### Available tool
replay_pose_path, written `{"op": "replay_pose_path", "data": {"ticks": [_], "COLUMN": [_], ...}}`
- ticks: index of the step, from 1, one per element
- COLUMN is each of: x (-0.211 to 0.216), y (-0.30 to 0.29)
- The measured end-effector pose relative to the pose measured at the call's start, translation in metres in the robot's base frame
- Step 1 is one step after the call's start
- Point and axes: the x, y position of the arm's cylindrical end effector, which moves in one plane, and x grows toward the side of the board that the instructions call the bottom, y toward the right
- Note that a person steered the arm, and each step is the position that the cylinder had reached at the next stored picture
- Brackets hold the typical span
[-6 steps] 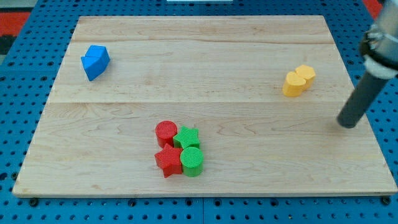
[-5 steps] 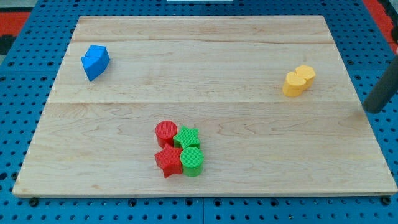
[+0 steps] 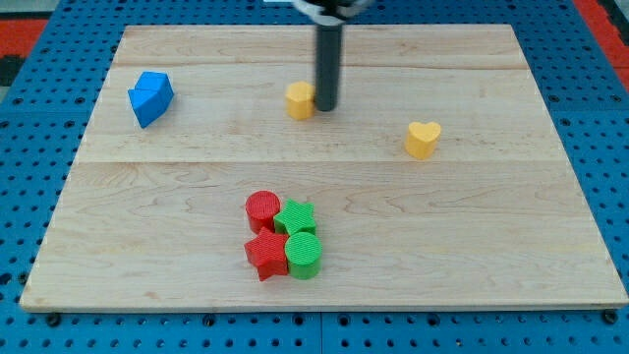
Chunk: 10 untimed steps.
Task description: Move the yellow hexagon diagonally top left to the red circle
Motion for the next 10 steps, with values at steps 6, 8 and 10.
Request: {"op": "replay_pose_path", "data": {"ticks": [6,8,10], "x": [-0.032,-0.032,-0.032], "y": [-0.081,-0.109,0.06]}}
